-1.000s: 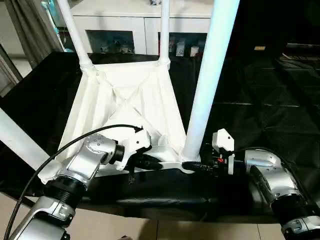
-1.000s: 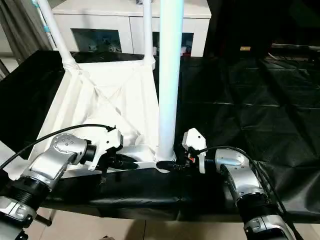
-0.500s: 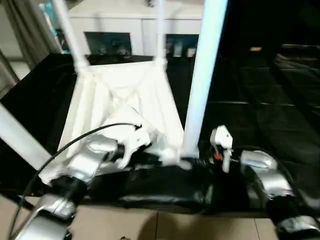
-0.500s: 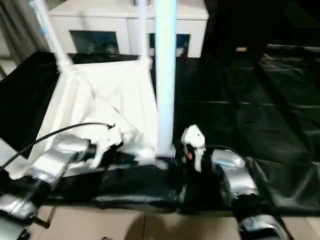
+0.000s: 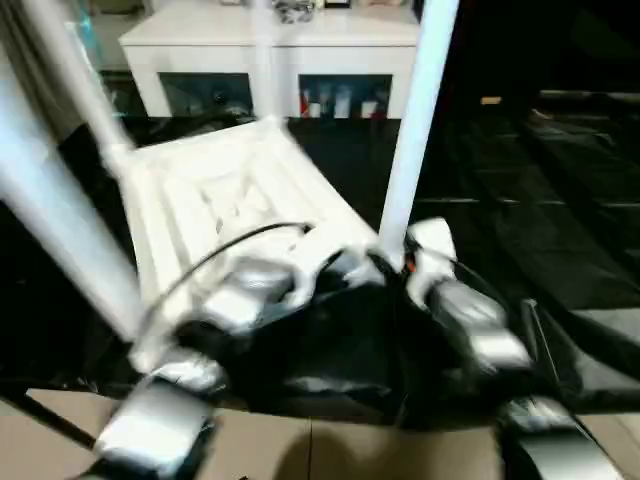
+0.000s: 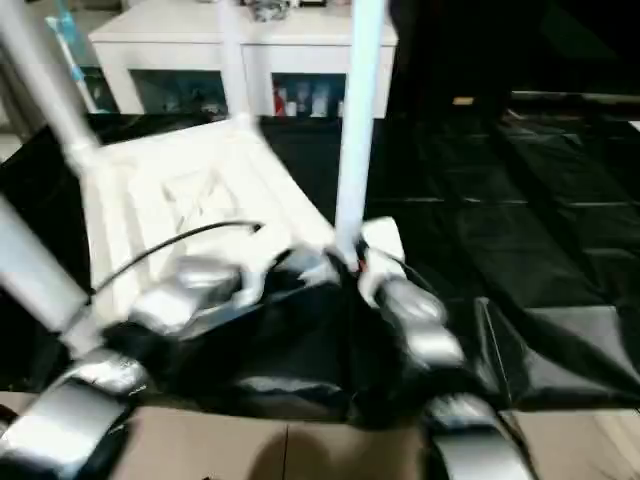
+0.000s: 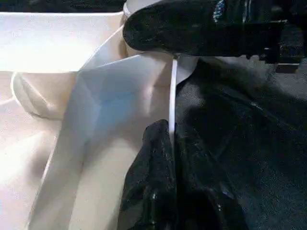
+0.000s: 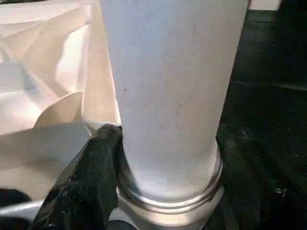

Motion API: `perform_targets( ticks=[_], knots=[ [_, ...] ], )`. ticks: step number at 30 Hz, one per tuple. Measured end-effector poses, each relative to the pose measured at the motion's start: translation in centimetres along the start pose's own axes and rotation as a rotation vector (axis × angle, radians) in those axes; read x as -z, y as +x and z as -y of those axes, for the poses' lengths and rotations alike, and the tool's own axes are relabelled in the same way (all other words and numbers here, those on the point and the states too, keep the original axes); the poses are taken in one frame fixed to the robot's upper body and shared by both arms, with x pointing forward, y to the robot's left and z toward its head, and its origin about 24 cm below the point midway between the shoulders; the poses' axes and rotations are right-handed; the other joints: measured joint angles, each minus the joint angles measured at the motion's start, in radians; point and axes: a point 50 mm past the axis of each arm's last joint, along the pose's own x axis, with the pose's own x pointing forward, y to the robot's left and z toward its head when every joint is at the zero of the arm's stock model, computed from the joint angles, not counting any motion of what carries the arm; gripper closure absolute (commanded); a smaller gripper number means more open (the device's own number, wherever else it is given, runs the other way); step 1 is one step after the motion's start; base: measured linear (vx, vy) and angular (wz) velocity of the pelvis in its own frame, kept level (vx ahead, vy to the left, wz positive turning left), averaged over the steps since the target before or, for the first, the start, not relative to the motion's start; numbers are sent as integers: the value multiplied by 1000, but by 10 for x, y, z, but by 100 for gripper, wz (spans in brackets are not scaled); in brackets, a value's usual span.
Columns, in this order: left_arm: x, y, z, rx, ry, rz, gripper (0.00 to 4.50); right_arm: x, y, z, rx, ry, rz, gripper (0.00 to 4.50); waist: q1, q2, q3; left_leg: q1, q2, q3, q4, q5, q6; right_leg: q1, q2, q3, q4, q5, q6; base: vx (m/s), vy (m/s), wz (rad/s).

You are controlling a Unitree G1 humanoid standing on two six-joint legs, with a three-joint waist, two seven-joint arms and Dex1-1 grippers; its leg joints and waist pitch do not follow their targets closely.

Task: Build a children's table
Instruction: Rotate leg to tighten

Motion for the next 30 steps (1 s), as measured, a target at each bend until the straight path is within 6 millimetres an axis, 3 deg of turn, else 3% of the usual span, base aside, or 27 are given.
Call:
perform_targets(
  ticks=[7,9,18,22,26,30],
  knots=[
    [1,2,0,8,12,7,450,1,0,1,4,-20,11,186,1,3,-2,0,-2,-1,-1,0,0,0,-1,1,0,0,0,0,0,0],
    [1,2,0,10,20,9,450,1,-1,1,3,-4,16,116,1,3,-2,0,-3,-1,-4,0,0,0,-2,0,0,0,0,0,0,0],
    [2,-2,-6,-1,32,12,450,4,-4,-2,-29,-4,40,62,-5,-2,1,0,-5,-5,-10,0,0,-3,-1,-2,-1,0,1,0,0,0],
    [0,0,-4,7,55,26,450,3,-24,13,-124,-15,107,62,6,-3,2,-2,-6,-4,-16,0,1,-3,-1,0,-6,0,1,0,0,0],
    [-1,-1,-2,28,5,105,383,-6,-48,23,-324,-55,183,56,17,-8,5,-3,-5,-4,-16,2,3,-4,-1,-1,-5,0,1,0,0,0],
    [-4,-3,-1,39,22,151,362,-15,-62,28,-436,-12,218,56,22,-10,6,-6,-5,-4,-13,4,6,-4,0,0,-5,4,-2,0,0,0]
  ],
)
